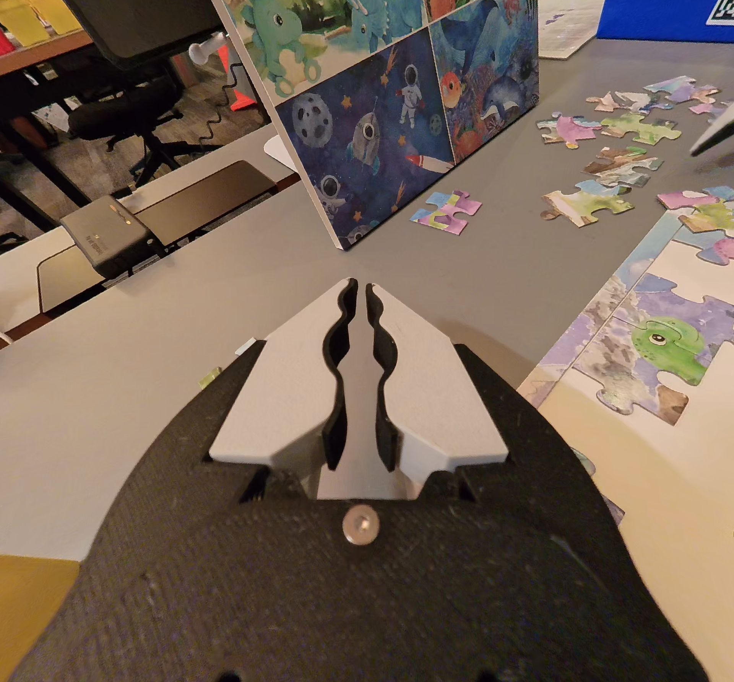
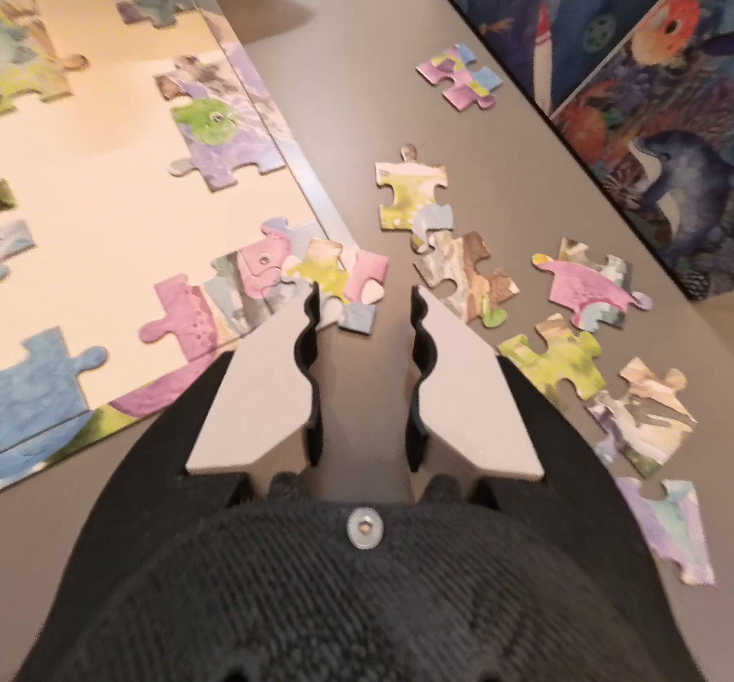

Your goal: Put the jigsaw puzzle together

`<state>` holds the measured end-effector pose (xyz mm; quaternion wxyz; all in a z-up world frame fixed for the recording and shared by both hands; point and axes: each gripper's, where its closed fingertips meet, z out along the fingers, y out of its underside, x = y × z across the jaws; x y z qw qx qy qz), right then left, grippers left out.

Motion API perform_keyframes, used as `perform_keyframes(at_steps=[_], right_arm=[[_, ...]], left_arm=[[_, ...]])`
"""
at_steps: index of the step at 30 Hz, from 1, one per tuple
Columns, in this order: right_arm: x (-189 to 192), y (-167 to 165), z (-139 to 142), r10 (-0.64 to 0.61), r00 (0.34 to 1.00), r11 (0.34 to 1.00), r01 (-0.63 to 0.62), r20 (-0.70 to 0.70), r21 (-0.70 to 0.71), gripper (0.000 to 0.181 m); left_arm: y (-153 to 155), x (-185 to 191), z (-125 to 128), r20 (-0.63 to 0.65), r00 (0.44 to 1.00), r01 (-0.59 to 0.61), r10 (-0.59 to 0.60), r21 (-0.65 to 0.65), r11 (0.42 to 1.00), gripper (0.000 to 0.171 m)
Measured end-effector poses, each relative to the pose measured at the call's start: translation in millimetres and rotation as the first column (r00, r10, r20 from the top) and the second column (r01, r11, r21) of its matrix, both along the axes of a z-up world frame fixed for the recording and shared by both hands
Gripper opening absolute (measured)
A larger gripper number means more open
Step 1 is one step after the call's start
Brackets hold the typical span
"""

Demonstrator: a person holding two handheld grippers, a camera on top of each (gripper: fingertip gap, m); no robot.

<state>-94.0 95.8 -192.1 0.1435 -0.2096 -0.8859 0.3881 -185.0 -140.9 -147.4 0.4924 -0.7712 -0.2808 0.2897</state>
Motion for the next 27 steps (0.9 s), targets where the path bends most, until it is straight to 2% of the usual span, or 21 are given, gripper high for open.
perform_keyframes(at_steps=[3, 7, 14, 23, 27], right_arm=[[10.6, -14.8, -0.9, 0.047, 0.998, 0.998, -0.045, 0.05, -0.04, 0.051], [11.1, -17.7, -14.4, 0.041, 0.997, 0.999, -0.042, 0.069, 0.01, 0.064], [10.2, -11.9, -14.9, 0.028, 0.991, 0.999, -0.022, 0.132, -0.041, 0.042], [10.1, -6.9, -13.6, 0.027, 0.989, 0.999, -0.02, 0.148, -0.049, 0.041], [9.8, -7.5, -3.7, 0.038, 0.99, 0.995, -0.024, 0.136, -0.098, 0.041]], left_arm=[[0.0, -0.1, 0.0, 0.0, 1.0, 0.0, 0.0, 0.0, 1.0, 0.001], [-0.2, -0.3, 0.3, 0.001, 1.0, -0.001, 0.001, 0.002, 1.0, 0.001], [0.3, 0.0, -0.3, -0.001, 1.0, 0.001, -0.001, -0.005, 1.0, 0.001], [-0.1, 0.0, 0.7, -0.005, 1.0, 0.0, 0.0, -0.004, 1.0, 0.001], [0.2, 0.1, 0.8, -0.005, 1.0, 0.001, -0.001, -0.004, 1.0, 0.001]])
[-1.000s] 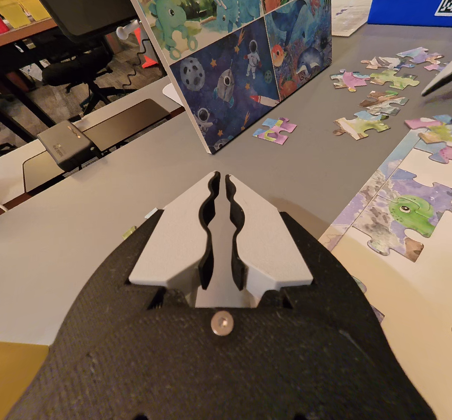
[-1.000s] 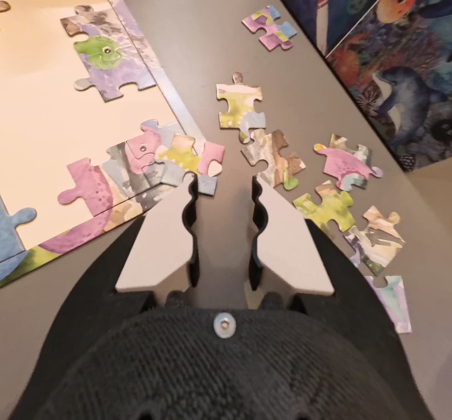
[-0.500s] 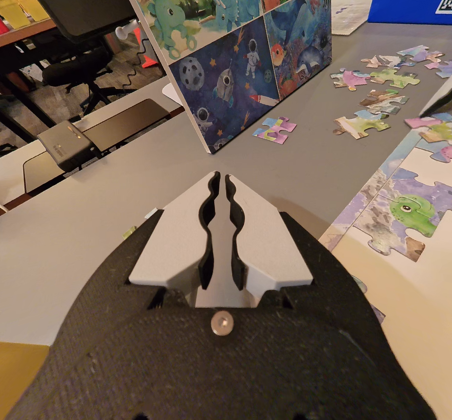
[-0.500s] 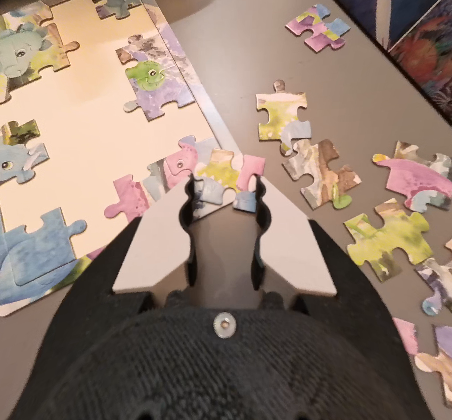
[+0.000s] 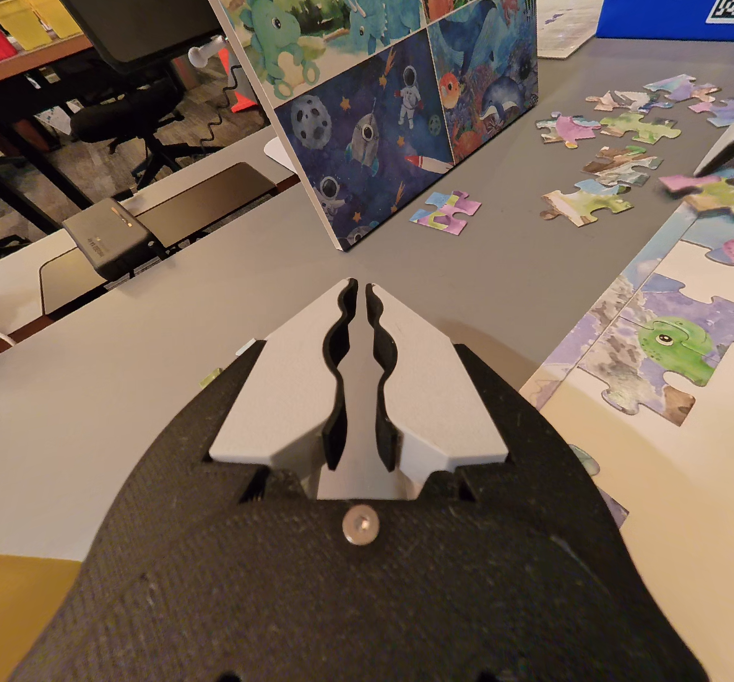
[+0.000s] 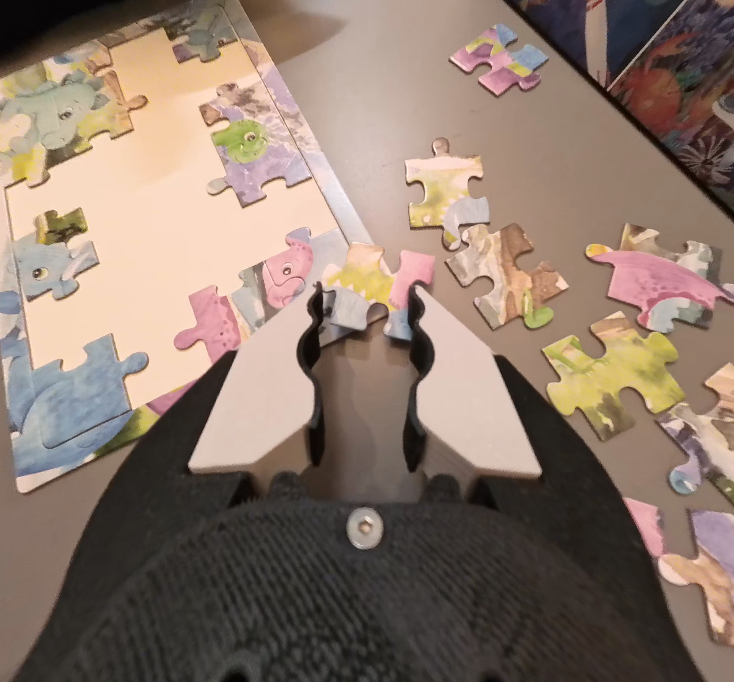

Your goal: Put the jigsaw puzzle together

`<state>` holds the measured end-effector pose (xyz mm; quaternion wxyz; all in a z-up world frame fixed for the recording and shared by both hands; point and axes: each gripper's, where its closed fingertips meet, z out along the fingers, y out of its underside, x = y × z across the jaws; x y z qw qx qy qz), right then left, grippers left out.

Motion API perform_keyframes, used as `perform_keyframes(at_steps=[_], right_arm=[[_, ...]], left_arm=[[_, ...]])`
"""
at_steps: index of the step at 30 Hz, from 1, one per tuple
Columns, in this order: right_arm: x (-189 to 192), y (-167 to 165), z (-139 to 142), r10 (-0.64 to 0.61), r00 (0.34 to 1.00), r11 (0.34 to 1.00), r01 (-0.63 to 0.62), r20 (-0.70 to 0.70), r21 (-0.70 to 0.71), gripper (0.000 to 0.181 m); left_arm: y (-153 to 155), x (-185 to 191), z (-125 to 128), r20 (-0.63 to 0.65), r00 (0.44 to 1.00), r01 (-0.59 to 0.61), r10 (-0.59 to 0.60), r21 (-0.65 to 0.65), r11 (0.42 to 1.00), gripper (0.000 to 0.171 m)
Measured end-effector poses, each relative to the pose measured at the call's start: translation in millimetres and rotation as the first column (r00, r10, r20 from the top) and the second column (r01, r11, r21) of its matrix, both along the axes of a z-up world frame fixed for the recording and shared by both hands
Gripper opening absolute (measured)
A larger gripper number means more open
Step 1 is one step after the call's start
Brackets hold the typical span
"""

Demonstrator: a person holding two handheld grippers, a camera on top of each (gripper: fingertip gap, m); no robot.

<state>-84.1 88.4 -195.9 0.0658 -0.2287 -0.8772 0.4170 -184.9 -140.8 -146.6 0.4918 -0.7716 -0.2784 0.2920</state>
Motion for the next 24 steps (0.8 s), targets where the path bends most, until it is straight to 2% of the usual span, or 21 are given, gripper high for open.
perform_keyframes(at_steps=[6, 12, 15, 17, 18, 20, 22, 24], right_arm=[[15.4, -21.2, 26.0, 0.1, 0.991, 0.99, -0.108, -0.09, -0.087, 0.041], [60.8, -60.4, 41.1, 0.325, 0.924, 0.93, -0.351, -0.199, -0.109, 0.042], [77.9, -73.5, 35.6, 0.404, 0.886, 0.902, -0.427, -0.225, -0.064, 0.042], [82.7, -77.6, 33.1, 0.427, 0.872, 0.893, -0.448, -0.241, -0.038, 0.041], [84.4, -79.1, 33.6, 0.434, 0.866, 0.89, -0.455, -0.249, -0.033, 0.042], [86.9, -81.7, 37.3, 0.44, 0.856, 0.884, -0.466, -0.272, -0.036, 0.042], [88.6, -84.3, 43.6, 0.437, 0.845, 0.88, -0.472, -0.307, -0.047, 0.041], [87.6, -86.0, 49.5, 0.423, 0.836, 0.883, -0.467, -0.351, -0.049, 0.042]], left_arm=[[1.8, 1.6, 3.0, -0.008, 1.0, 0.007, -0.007, 0.005, 1.0, 0.001], [16.6, 11.9, 12.6, -0.037, 0.998, 0.059, -0.058, 0.019, 0.998, 0.004], [38.8, 27.1, 17.3, -0.011, 0.989, 0.145, -0.144, 0.068, 0.987, 0.009], [66.2, 50.2, 22.6, 0.043, 0.961, 0.263, -0.272, 0.15, 0.953, 0.014], [84.3, 68.7, 25.0, 0.104, 0.921, 0.345, -0.376, 0.231, 0.91, 0.018], [115.6, 106.6, 27.4, 0.278, 0.772, 0.433, -0.572, 0.428, 0.793, 0.039], [134.2, 136.0, 27.9, 0.397, 0.586, 0.454, -0.706, 0.562, 0.692, 0.047], [142.0, 150.2, 27.6, 0.446, 0.467, 0.42, -0.763, 0.647, 0.636, 0.047]])
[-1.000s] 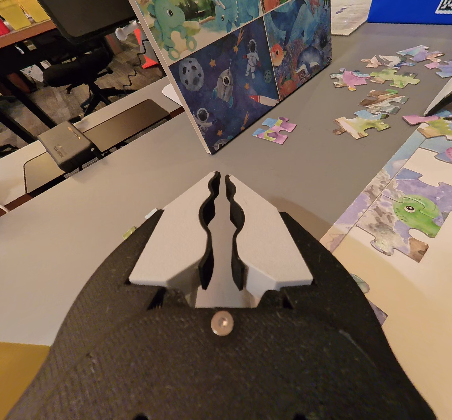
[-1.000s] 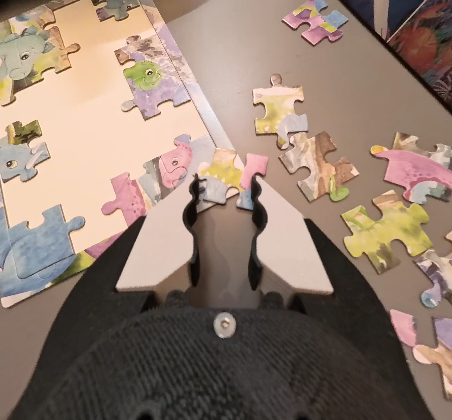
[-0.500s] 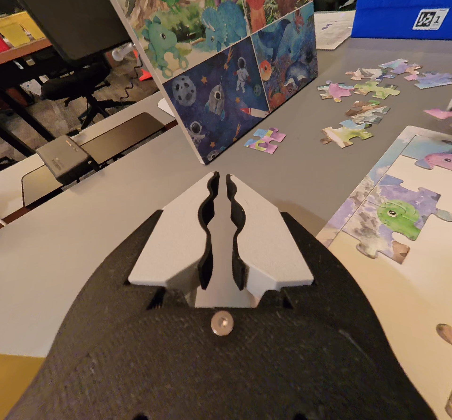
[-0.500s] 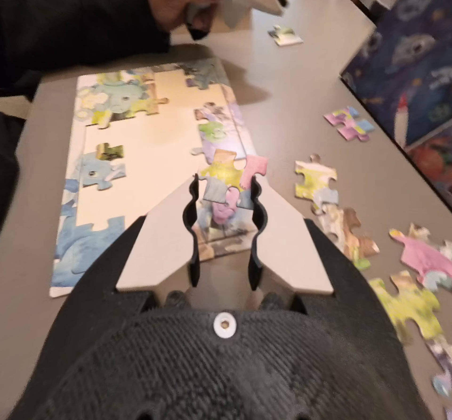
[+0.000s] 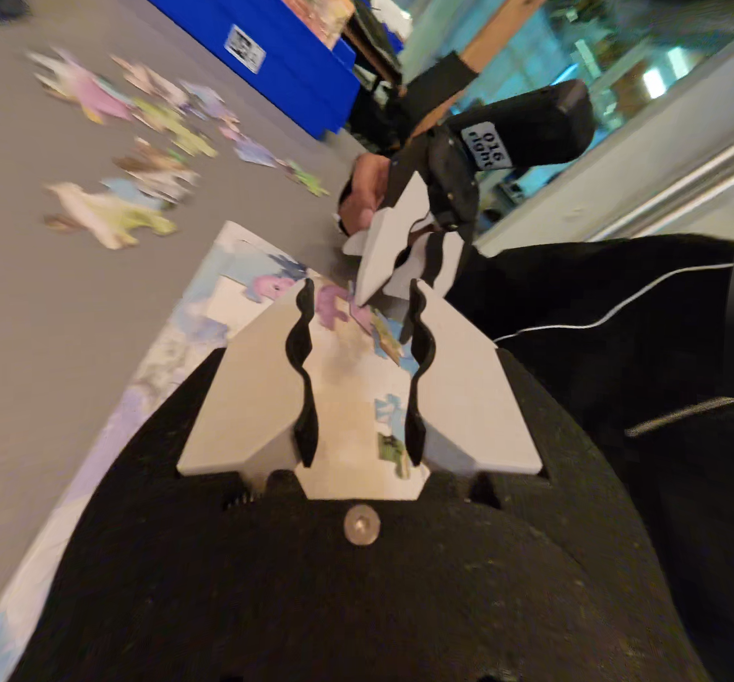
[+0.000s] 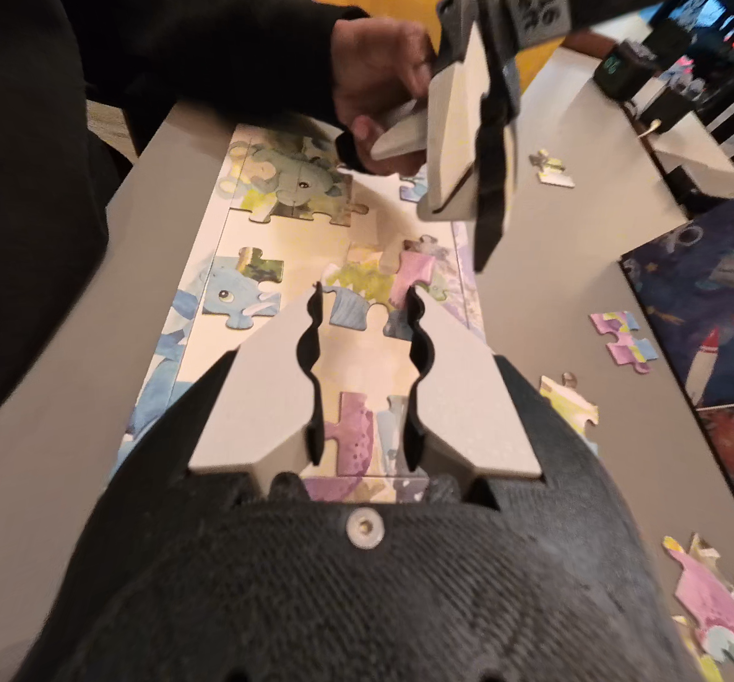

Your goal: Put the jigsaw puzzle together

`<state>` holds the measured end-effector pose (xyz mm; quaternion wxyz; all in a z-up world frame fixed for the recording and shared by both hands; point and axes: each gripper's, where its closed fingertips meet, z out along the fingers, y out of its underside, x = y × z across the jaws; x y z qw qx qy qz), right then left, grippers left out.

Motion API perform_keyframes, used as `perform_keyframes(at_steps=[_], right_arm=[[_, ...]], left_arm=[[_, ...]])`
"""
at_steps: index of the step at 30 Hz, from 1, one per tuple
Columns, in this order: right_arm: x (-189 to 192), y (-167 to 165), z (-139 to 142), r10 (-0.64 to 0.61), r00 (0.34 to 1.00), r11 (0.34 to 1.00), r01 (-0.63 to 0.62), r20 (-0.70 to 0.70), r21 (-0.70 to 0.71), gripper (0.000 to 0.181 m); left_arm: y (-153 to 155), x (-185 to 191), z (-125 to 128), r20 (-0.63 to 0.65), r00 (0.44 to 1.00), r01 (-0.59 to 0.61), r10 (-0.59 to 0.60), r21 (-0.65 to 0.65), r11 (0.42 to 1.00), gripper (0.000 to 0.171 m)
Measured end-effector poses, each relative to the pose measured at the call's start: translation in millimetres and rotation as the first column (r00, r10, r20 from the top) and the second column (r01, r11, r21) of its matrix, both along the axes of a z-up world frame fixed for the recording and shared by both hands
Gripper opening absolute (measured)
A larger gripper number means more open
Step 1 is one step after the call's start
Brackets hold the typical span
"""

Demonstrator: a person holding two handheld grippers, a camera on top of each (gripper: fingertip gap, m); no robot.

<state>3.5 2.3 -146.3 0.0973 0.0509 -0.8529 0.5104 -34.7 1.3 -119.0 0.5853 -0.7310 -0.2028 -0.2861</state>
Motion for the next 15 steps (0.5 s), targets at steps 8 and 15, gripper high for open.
perform_keyframes(at_steps=[8, 15], right_arm=[[-2.8, 1.2, 2.8, -0.016, 0.997, 1.0, 0.016, -0.07, -0.001, 0.035], [-22.0, 14.3, -0.8, -0.104, 0.99, 0.994, 0.106, -0.093, 0.021, 0.034]], left_arm=[[7.3, 12.5, -8.7, 0.107, 0.993, 0.058, -0.059, 0.007, 0.998, 0.01], [7.1, 9.7, -12.4, 0.157, 0.986, 0.053, -0.054, 0.012, 0.999, 0.0]])
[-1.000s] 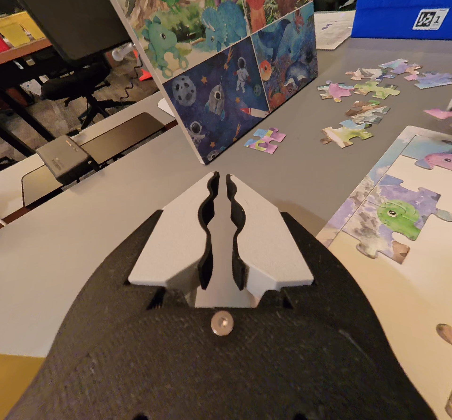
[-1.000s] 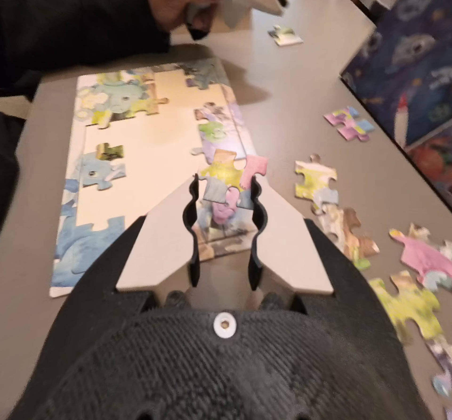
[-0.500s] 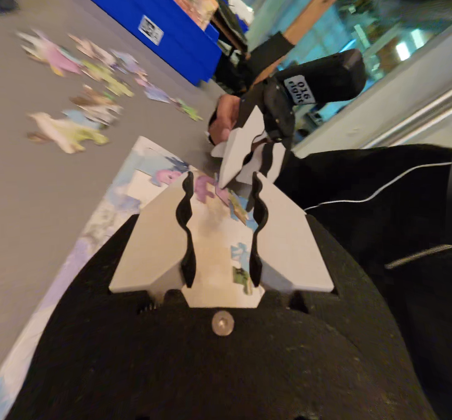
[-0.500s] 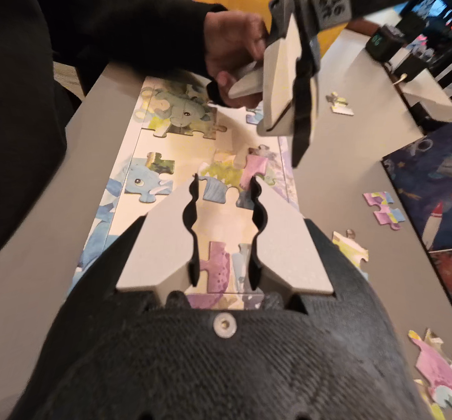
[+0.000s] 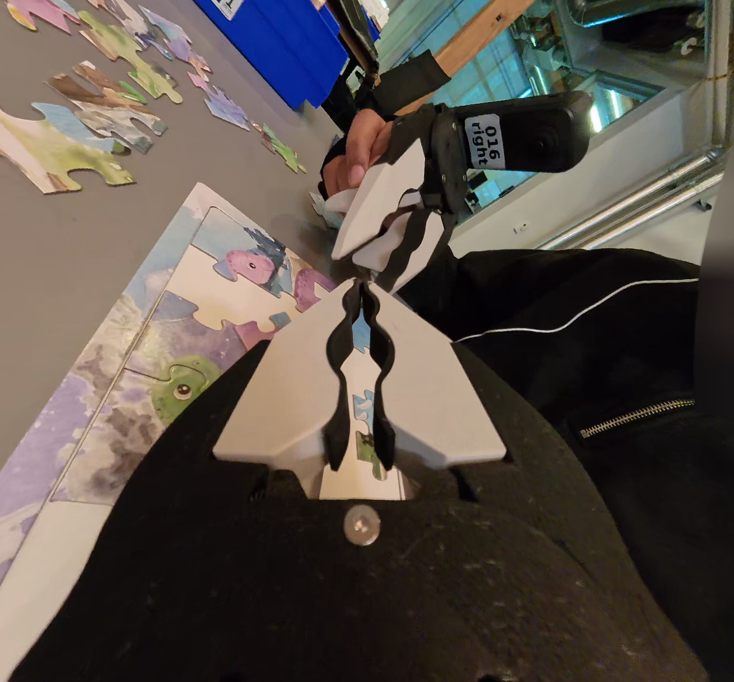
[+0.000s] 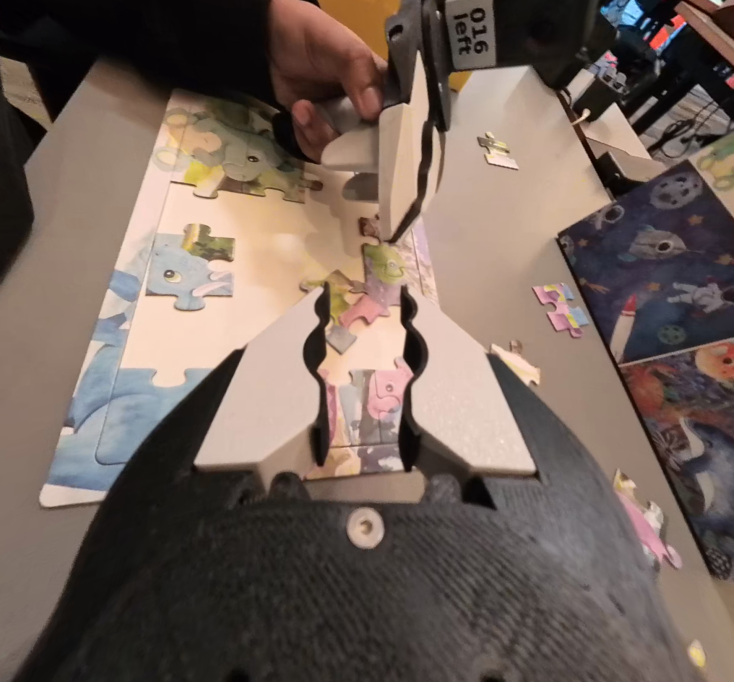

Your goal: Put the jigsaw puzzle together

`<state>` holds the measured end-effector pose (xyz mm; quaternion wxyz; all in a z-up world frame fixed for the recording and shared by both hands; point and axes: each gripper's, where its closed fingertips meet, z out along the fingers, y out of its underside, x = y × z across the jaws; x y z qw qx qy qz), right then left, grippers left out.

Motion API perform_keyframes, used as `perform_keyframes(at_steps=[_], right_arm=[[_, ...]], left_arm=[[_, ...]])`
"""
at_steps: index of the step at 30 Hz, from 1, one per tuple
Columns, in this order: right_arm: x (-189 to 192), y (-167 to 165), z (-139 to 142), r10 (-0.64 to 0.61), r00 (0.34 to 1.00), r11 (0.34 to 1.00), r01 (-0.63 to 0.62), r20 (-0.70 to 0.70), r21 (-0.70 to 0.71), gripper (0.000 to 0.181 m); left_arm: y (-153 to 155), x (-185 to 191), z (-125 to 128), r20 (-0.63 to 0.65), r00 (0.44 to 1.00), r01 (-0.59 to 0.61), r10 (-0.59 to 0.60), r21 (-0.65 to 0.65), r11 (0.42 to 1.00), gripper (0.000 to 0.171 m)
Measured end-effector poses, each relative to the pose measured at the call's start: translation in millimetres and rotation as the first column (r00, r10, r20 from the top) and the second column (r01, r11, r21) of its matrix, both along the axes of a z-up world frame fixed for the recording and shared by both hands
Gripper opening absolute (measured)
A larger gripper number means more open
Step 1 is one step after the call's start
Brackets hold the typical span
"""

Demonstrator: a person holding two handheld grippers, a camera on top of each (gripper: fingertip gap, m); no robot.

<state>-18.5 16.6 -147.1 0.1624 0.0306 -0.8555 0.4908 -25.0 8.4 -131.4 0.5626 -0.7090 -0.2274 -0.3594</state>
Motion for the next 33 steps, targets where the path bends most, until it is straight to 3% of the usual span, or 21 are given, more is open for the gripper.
perform_keyframes(at_steps=[4, 12, 18, 25, 30, 33], right_arm=[[-9.1, 6.9, -5.8, -0.044, 0.999, 0.999, 0.043, 0.03, 0.017, 0.037], [11.4, -11.1, -45.8, -0.006, 0.957, 0.993, -0.028, 0.29, 0.113, 0.057], [6.6, -15.6, -61.7, -0.064, 0.95, 0.985, 0.011, 0.306, 0.171, 0.069], [-4.5, -2.4, -61.4, -0.117, 0.947, 0.98, 0.06, 0.298, 0.191, 0.038], [-5.8, -1.7, -61.6, -0.126, 0.938, 0.98, 0.068, 0.323, 0.186, 0.033], [3.7, -3.1, -60.7, -0.071, 0.94, 0.983, 0.01, 0.335, 0.181, 0.022]], left_arm=[[-4.0, -10.4, -3.3, -0.065, 0.997, -0.052, 0.05, -0.027, 0.998, 0.0], [-9.7, -23.8, -13.2, -0.249, 0.962, -0.142, 0.109, -0.117, 0.983, 0.002], [-10.1, -25.7, -23.7, -0.299, 0.949, -0.156, 0.1, -0.173, 0.972, 0.003], [-9.9, -25.0, -32.3, -0.331, 0.94, -0.156, 0.077, -0.219, 0.963, 0.006], [-9.1, -23.8, -35.8, -0.324, 0.944, -0.147, 0.068, -0.228, 0.963, 0.007], [-8.7, -23.2, -35.7, -0.33, 0.942, -0.146, 0.065, -0.228, 0.963, 0.008]])
